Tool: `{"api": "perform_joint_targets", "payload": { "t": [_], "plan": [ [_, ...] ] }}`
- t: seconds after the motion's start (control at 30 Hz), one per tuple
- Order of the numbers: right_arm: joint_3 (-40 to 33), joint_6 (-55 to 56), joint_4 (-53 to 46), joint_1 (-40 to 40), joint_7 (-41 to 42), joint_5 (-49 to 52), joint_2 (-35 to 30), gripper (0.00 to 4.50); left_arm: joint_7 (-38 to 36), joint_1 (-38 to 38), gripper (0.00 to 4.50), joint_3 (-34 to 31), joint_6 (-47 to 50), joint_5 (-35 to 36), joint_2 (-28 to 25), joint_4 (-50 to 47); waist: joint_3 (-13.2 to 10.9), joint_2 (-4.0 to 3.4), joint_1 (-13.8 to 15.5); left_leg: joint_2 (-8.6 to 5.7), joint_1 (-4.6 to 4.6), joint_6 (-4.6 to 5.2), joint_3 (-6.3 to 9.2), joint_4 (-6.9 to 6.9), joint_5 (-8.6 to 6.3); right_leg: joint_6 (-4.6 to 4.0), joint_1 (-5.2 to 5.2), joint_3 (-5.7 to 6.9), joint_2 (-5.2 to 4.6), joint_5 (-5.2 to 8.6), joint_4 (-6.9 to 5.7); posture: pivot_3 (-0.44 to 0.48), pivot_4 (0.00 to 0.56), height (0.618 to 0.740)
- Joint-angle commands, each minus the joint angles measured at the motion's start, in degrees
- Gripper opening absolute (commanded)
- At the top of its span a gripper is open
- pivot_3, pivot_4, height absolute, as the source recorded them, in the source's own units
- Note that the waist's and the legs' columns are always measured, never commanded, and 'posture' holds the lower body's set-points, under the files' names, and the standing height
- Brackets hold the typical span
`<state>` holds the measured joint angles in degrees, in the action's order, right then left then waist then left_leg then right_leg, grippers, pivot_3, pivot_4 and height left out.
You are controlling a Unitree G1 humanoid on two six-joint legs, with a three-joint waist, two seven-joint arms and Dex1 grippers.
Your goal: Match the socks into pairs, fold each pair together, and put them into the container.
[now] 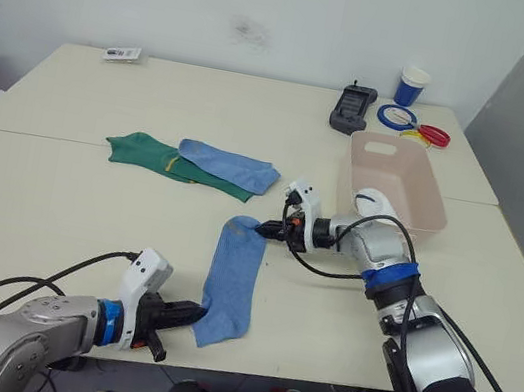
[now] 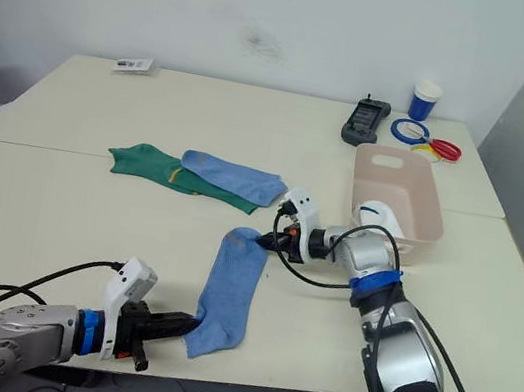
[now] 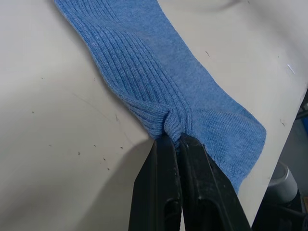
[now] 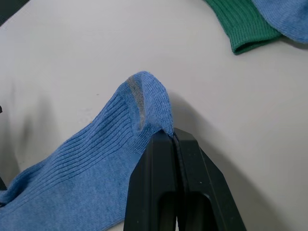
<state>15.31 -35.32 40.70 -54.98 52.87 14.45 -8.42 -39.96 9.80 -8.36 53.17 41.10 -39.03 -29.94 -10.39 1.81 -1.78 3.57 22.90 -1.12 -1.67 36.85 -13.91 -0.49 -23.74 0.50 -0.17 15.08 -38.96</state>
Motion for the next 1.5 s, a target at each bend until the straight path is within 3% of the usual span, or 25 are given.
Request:
{"api": "perform_joint_targets", "payload": {
  "t": [0.03,0.2,0.3,0.43,0.6,0.73,0.9,1.13,1.2,1.3,1.43,1.5],
  "plan": [
    [-1.25,2.67,-2.29,-0.63,2.2,-0.66,-0.8,0.95,-2.88,2.23,0.99,-2.12,-1.4,0.95,-2.24,-1.39,0.0,0.0,-0.02,0.0,0.0,0.0,0.0,0.0,0.0,-0.01,-0.01,-0.02,0.0,0.0,0.0,0.0,0.15,0.74],
    [-2.15,-1.66,-13.8,3.49,3.8,0.86,-5.45,2.61,-10.08,3.12,2.53,-5.99,-6.25,-1.16,-9.18,4.12,-0.01,-0.02,0.12,0.02,-0.01,0.0,0.03,-0.01,0.0,-0.07,-0.03,0.05,-0.05,0.07,-0.02,0.0,0.15,0.74],
    [-3.25,-6.72,-24.8,8.43,3.47,2.94,-9.06,3.65,-14.57,-1.82,2.57,-7.12,-10.92,-2.23,-11.95,10.66,-0.03,-0.05,0.4,0.01,-0.01,0.0,0.03,-0.03,0.0,-0.16,-0.05,0.15,-0.04,0.13,-0.03,0.0,0.15,0.74],
    [-0.77,-2.39,-41.98,18.91,9.5,3.62,-17.16,3.65,-14.25,-14.95,2.57,-2.76,-15.28,-6.77,-10.55,21.12,-0.04,-0.06,1.32,-0.04,0.07,0.0,-0.01,-0.04,0.0,-0.19,-0.06,0.25,0.03,0.16,0.01,0.0,0.15,0.74],
    [6.84,21.37,-49.52,27.99,16.14,-4.62,-24.61,3.65,-15.52,-31.65,2.57,6.42,-22.74,-15.22,-4.56,36.43,-0.04,-0.06,1.33,-0.14,0.05,0.0,-0.2,0.0,0.0,-0.1,-0.05,0.13,0.24,0.14,0.08,0.0,0.15,0.74],
    [10.92,35.71,-48.17,29.11,18.97,-8.69,-24.73,3.65,-17.86,-41.16,2.57,11.36,-28.31,-20.37,0.67,47.18,-0.03,0.01,0.64,-0.03,0.05,-0.01,-0.19,0.1,0.0,-0.06,-0.05,0.12,0.51,0.1,0.02,0.0,0.15,0.74],
    [15.16,51.48,-41.69,27.72,16.41,-15.51,-20.65,3.65,-19.28,-50.15,2.57,15.46,-33.76,-25.54,6.91,59.31,-0.03,0.02,0.32,0.04,0.03,0.0,-0.1,0.1,0.01,-0.08,-0.04,0.13,0.64,0.1,-0.01,0.0,0.15,0.74],
    [18.55,61.17,-30.62,24.95,10.51,-22.84,-13.34,3.65,-21.58,-54.72,2.57,17.4,-39.48,-30.68,10.87,69.67,-0.02,0.03,0.08,0.05,0.0,-0.03,-0.14,0.1,0.02,-0.08,-0.04,0.1,0.65,0.1,-0.05,0.0,0.15,0.74],
    [18.72,62.57,-28.93,24.19,9.95,-23.16,-12.15,3.68,-21.66,-55.42,2.19,17.01,-40.34,-31.22,11.46,71.19,-0.02,0.03,0.15,0.08,0.01,-0.05,-0.12,0.11,0.03,-0.09,-0.03,0.11,0.64,0.09,-0.06,0.0,0.15,0.74],
    [18.73,63.6,-28.05,23.85,11.14,-21.41,-11.67,3.07,-21.9,-56.21,1.38,16.64,-40.88,-31.65,12.11,72.3,-0.01,0.04,0.19,0.08,-0.05,-0.07,-0.11,0.12,0.04,-0.11,0.03,0.13,0.63,0.08,-0.09,0.0,0.15,0.74],
    [18.36,64.52,-28.46,24.21,12.87,-19.73,-12.73,1.63,-22.03,-56.52,0.05,16.24,-41.33,-32.11,12.37,72.9,-0.01,0.04,0.19,0.06,-0.03,-0.07,-0.13,0.13,0.05,-0.12,0.04,0.1,0.6,0.08,-0.06,0.0,0.15,0.74],
    [18.07,65.07,-28.59,24.38,13.19,-19.2,-13.22,0.93,-22.03,-56.22,0.0,15.97,-41.35,-32.29,12.22,72.76,-0.02,0.04,0.19,0.07,-0.04,-0.07,-0.13,0.13,0.05,-0.12,0.04,0.1,0.6,0.08,-0.06,0.0,0.15,0.74]
  ]
}}
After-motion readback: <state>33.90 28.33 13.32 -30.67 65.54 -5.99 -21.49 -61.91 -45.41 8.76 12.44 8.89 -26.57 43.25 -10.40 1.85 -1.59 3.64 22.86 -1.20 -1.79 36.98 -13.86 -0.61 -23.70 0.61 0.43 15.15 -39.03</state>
